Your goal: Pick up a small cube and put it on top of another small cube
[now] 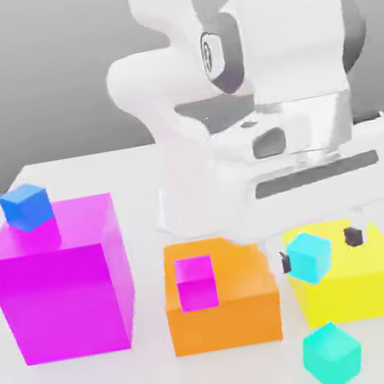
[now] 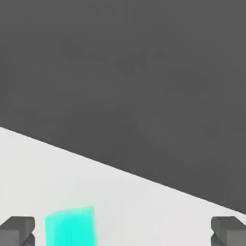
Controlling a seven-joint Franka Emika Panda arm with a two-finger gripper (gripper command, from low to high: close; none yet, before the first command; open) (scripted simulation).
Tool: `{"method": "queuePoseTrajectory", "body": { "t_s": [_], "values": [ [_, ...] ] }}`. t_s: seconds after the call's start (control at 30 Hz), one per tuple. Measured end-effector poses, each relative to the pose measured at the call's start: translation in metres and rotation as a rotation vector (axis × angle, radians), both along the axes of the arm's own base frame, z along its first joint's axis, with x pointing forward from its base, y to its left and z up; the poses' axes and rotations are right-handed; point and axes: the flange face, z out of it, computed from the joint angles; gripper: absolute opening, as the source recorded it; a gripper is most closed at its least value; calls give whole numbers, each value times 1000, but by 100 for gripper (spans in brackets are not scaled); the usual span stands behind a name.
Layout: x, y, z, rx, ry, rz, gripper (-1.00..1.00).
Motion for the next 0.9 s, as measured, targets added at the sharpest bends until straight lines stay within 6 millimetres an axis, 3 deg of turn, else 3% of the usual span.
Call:
{"method": "queuePoseTrajectory", "body": {
  "t_s": [0.13,0.3,0.33,0.57,0.73,0.9],
  "values": [
    [-20,15,-74,-18,110,62,0],
    [-25,19,-143,-21,138,78,0],
    [-26,19,-153,-21,138,78,-100],
    [-26,19,-154,-22,139,78,-100],
    [-26,17,-98,-22,138,70,-100],
    [-32,-32,-46,-8,140,-183,-100]
  ]
}}
